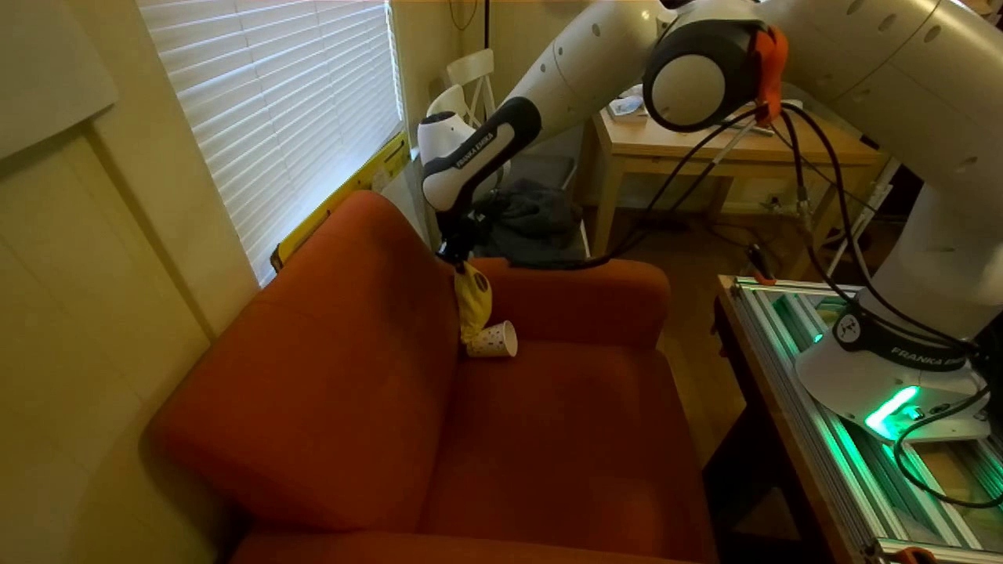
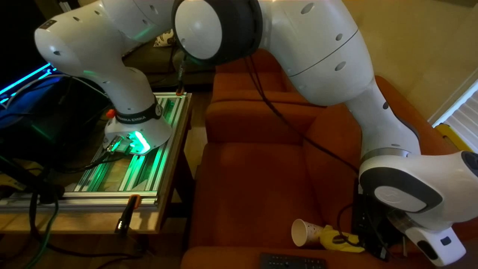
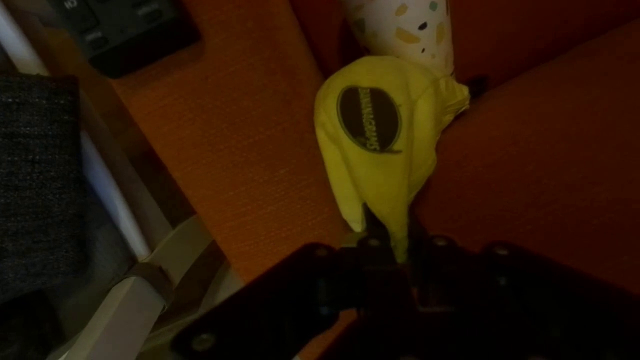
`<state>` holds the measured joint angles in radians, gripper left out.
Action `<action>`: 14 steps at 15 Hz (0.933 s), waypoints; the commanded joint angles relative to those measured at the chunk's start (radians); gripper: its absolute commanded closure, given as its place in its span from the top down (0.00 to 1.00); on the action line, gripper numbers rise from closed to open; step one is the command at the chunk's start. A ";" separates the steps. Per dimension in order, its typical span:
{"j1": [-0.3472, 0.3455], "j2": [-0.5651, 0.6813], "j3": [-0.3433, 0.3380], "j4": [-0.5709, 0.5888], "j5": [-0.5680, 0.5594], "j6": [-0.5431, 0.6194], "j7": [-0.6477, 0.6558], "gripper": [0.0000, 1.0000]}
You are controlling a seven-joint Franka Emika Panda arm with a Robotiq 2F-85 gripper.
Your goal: Place the case on the chair's right arm
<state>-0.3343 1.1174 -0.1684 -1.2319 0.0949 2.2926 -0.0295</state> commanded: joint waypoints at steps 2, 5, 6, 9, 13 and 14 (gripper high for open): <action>-0.005 -0.064 -0.001 -0.039 -0.003 -0.009 -0.023 0.04; -0.002 -0.113 -0.016 -0.070 -0.013 -0.007 -0.038 0.04; -0.001 -0.131 -0.022 -0.083 -0.014 -0.004 -0.040 0.04; -0.003 -0.187 -0.038 -0.118 -0.009 0.011 -0.039 0.04; -0.003 -0.250 -0.071 -0.154 -0.009 0.018 -0.031 0.04; -0.005 -0.252 -0.076 -0.152 -0.005 0.023 -0.029 0.04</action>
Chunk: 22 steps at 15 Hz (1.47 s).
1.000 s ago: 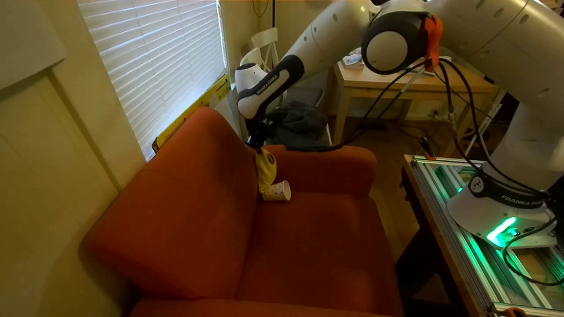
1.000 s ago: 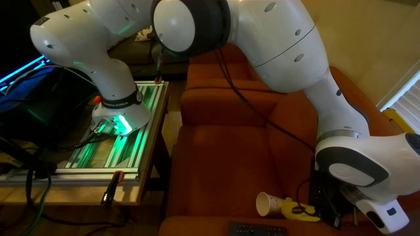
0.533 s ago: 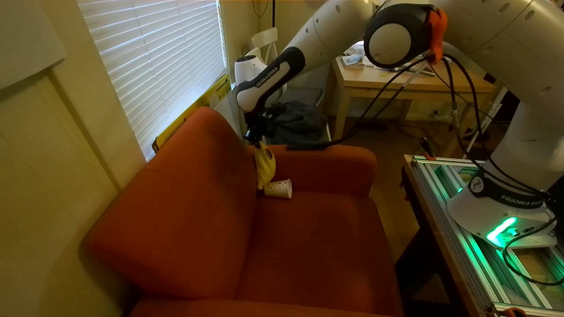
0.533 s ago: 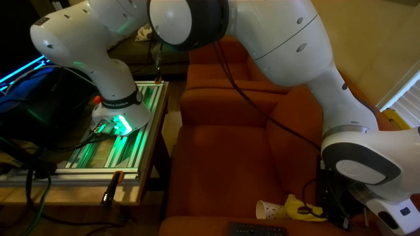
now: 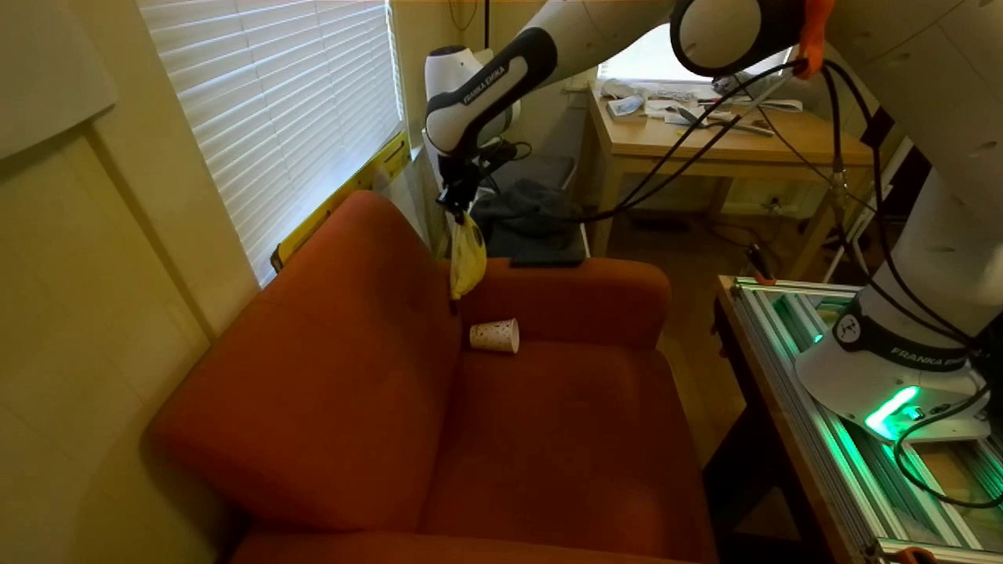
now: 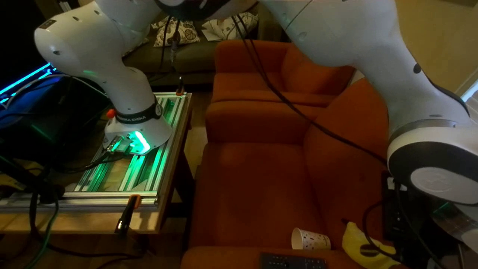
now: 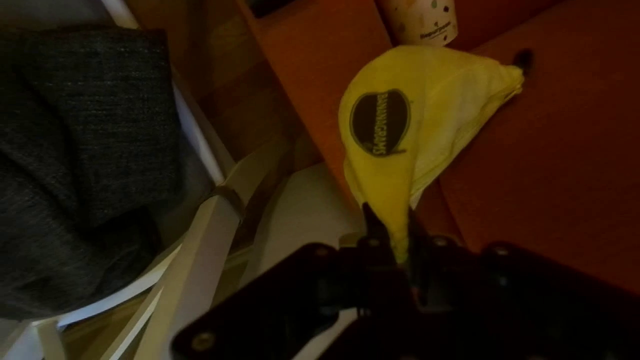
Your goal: Place the case on the chair's right arm
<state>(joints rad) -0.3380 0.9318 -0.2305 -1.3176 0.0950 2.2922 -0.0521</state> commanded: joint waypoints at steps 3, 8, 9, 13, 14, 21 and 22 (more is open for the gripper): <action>-0.022 -0.057 -0.003 -0.049 -0.026 0.016 0.010 0.04; -0.034 -0.015 0.003 -0.029 -0.023 0.010 0.015 0.04; -0.036 -0.009 0.004 -0.028 -0.023 0.009 0.015 0.04; -0.038 0.009 0.002 -0.026 -0.024 0.005 0.018 0.04; -0.036 0.013 -0.001 -0.027 -0.027 0.005 0.020 0.04; -0.038 0.031 -0.009 -0.026 -0.028 -0.011 0.034 0.40; -0.038 0.032 -0.009 -0.026 -0.029 -0.011 0.035 0.47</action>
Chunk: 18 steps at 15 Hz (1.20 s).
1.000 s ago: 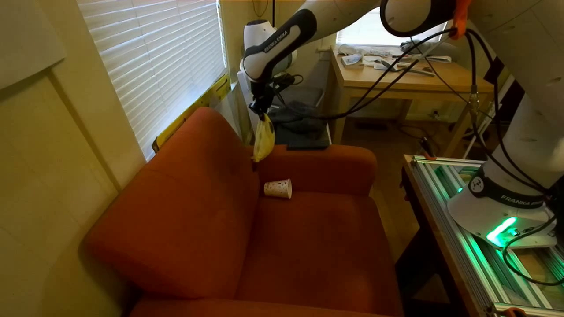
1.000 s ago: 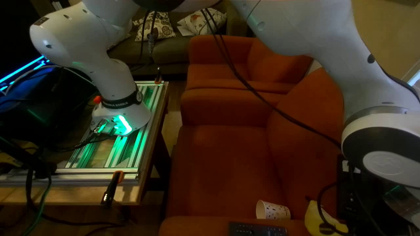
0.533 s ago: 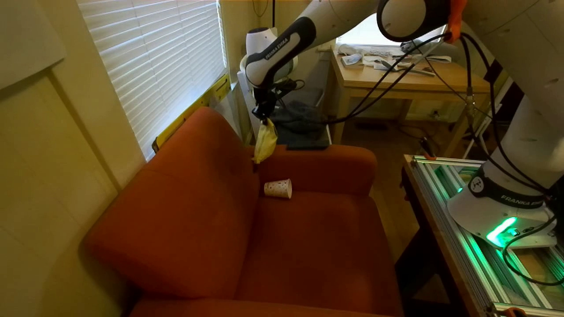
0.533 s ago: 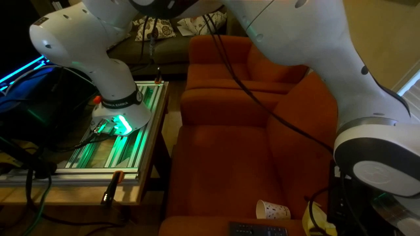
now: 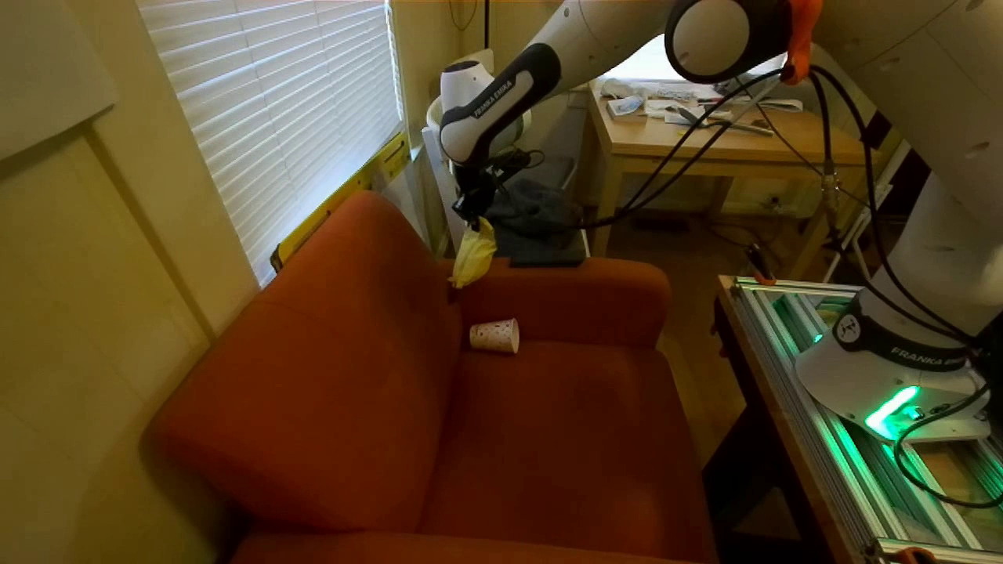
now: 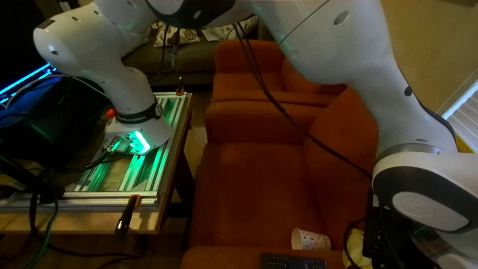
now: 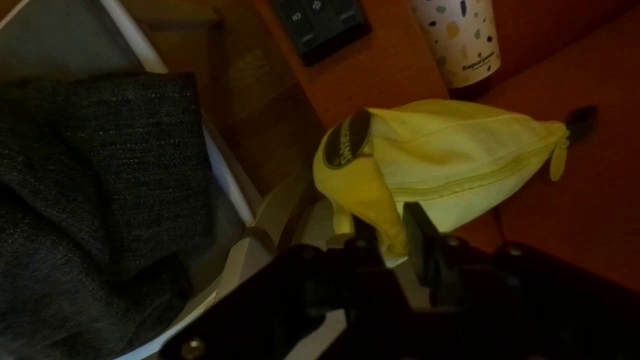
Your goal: Place the case on the chair's right arm
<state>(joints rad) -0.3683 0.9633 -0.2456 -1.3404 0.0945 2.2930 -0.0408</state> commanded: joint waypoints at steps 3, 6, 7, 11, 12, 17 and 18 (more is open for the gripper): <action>-0.008 0.002 0.006 -0.004 -0.029 -0.012 0.024 0.68; -0.001 -0.008 0.000 -0.015 -0.034 -0.010 0.029 0.88; 0.003 -0.015 -0.003 -0.023 -0.037 -0.007 0.033 0.96; 0.031 -0.051 -0.028 -0.052 -0.073 -0.058 0.062 1.00; 0.036 -0.061 -0.030 -0.058 -0.082 -0.079 0.063 1.00; 0.045 -0.122 0.000 -0.116 -0.083 -0.094 0.035 1.00; 0.042 -0.140 0.016 -0.139 -0.075 -0.086 0.013 1.00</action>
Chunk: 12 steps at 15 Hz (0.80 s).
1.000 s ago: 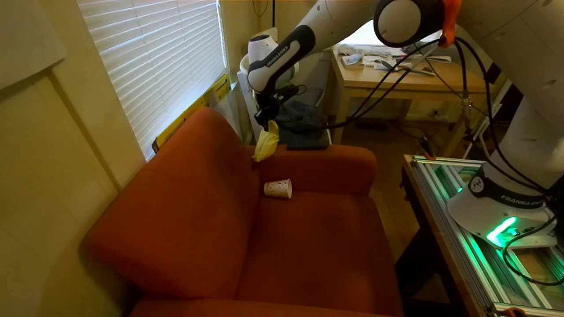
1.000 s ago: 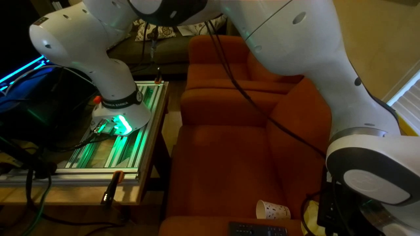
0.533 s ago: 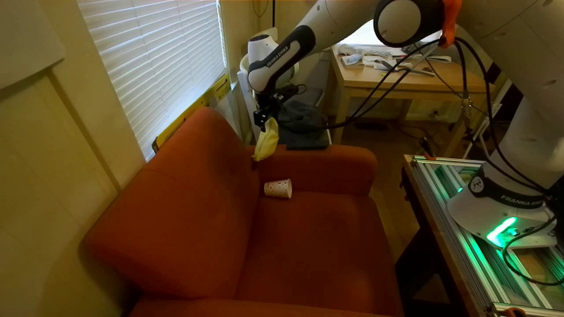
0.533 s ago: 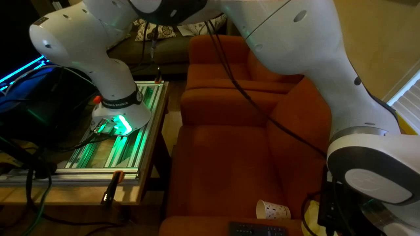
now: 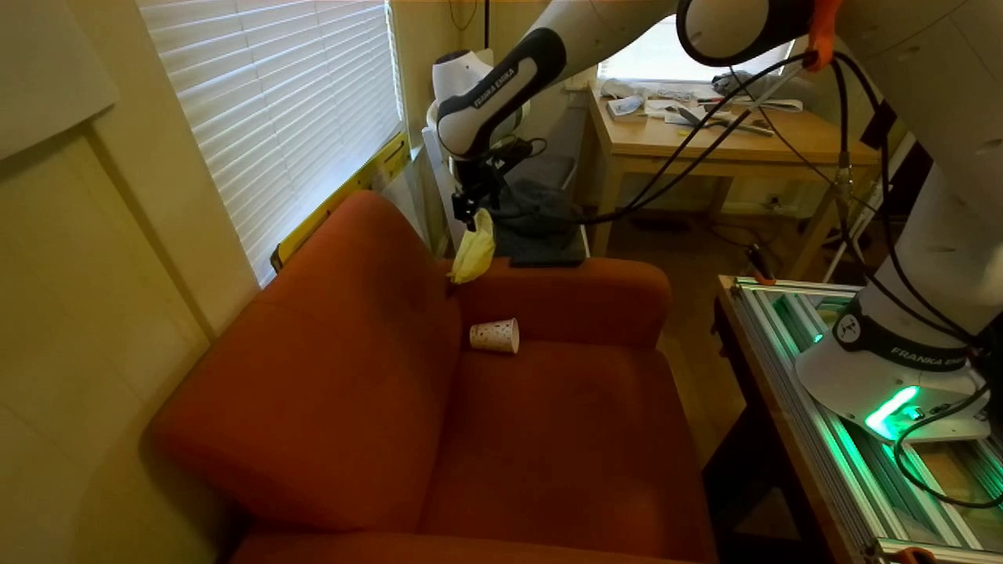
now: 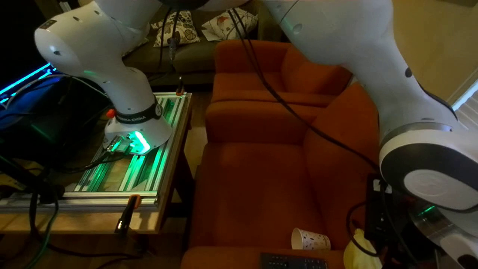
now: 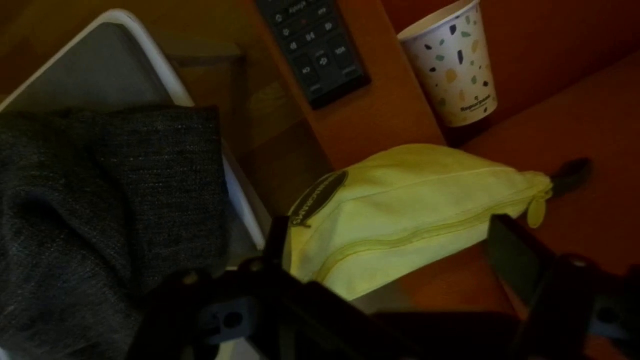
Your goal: Place the case on the chair's right arm
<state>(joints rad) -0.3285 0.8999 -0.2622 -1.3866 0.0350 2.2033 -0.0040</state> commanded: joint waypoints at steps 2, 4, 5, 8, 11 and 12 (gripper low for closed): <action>0.010 -0.112 0.052 -0.143 -0.007 0.023 -0.029 1.00; 0.022 -0.147 0.064 -0.196 -0.005 0.041 -0.017 1.00; 0.031 -0.171 0.069 -0.231 -0.003 0.052 -0.011 1.00; 0.064 -0.232 0.069 -0.326 -0.017 0.077 0.002 1.00; 0.090 -0.295 0.076 -0.422 -0.018 0.098 -0.006 1.00; 0.105 -0.314 0.070 -0.456 -0.021 0.116 0.015 1.00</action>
